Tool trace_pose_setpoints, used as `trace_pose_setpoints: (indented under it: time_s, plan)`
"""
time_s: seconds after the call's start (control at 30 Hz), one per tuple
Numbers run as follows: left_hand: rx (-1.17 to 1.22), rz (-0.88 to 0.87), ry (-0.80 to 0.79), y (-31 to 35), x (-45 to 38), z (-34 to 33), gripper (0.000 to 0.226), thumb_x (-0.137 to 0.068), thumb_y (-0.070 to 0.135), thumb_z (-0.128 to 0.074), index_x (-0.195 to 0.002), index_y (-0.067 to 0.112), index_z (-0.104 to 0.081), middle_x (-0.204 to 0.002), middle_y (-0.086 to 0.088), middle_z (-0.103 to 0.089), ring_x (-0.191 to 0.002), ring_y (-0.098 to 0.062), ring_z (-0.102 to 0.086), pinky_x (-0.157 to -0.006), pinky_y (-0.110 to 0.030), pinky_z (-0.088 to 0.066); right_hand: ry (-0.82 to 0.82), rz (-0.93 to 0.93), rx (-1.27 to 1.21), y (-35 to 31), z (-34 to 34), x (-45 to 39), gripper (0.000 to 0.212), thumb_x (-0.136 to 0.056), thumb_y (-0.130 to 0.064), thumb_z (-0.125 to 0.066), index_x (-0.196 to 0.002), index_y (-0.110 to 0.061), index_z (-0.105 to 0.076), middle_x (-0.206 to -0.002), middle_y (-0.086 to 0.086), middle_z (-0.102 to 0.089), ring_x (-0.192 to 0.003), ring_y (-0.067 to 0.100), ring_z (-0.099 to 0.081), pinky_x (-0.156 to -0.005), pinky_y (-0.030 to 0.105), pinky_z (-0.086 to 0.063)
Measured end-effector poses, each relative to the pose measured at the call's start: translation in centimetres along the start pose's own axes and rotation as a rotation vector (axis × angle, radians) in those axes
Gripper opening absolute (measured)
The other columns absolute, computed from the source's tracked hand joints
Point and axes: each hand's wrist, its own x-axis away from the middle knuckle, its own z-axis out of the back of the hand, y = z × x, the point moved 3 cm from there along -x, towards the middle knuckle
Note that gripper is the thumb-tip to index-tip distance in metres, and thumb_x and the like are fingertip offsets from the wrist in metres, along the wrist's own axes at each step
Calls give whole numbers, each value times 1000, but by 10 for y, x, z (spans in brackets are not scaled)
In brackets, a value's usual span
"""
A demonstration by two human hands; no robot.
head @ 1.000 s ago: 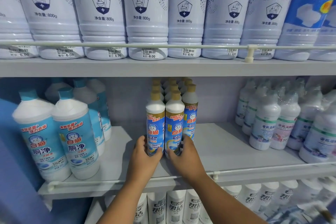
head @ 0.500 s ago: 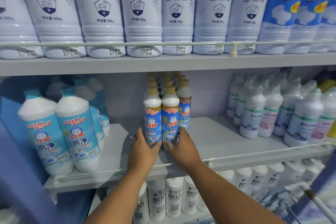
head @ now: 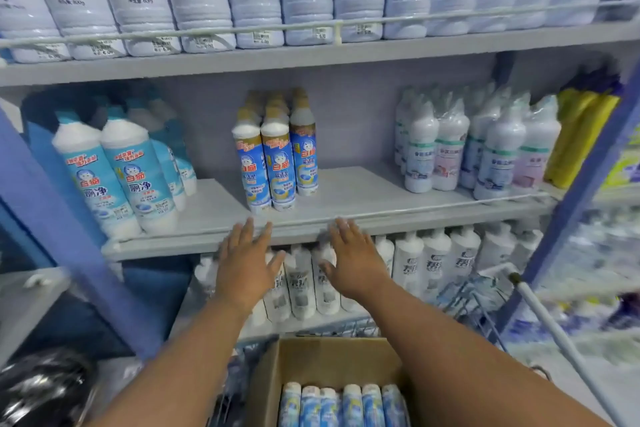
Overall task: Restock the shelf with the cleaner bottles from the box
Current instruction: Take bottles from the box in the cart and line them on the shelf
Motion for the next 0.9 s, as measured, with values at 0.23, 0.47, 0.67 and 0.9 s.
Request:
trace_pose_setpoints:
  time_s: [0.23, 0.47, 0.67, 0.9]
  plan:
    - [14, 21, -71, 34, 87, -40, 69, -97, 52, -51, -157, 26, -27, -166, -12, -13, -152, -32, -10, -123, -45, -12, -136, 4, 37, 46, -34, 80, 77, -103, -51, -36, -161, -14, -1, -169, 9, 4, -155, 29, 6, -126, 45, -6]
    - [59, 121, -271, 53, 171, -107, 73, -96, 60, -44, -157, 29, -21, -167, -3, -11, -153, -26, -7, -122, -47, -19, -291, -64, -85, 63, -87, 157, 78, -102, -48, -40, -161, -13, -3, -169, 9, -1, -156, 27, 3, -126, 43, -7]
    - [114, 284, -422, 41, 220, -169, 78, -92, 66, -43, -156, 26, -25, -165, -2, -21, -151, -24, -19, -120, -42, -26, -487, -203, -152, 82, -156, 206, 80, -102, -51, -39, -161, -13, 1, -169, 6, 1, -156, 24, 4, -126, 40, -7]
    - [256, 581, -561, -5, 248, -259, 88, -68, 95, -20, -119, 33, -57, -108, 5, -67, -95, -19, -64, -83, -39, -56, -714, -396, -273, 83, -233, 225, 83, -101, -53, -41, -161, -12, -2, -169, 7, -4, -155, 26, -3, -125, 43, -16]
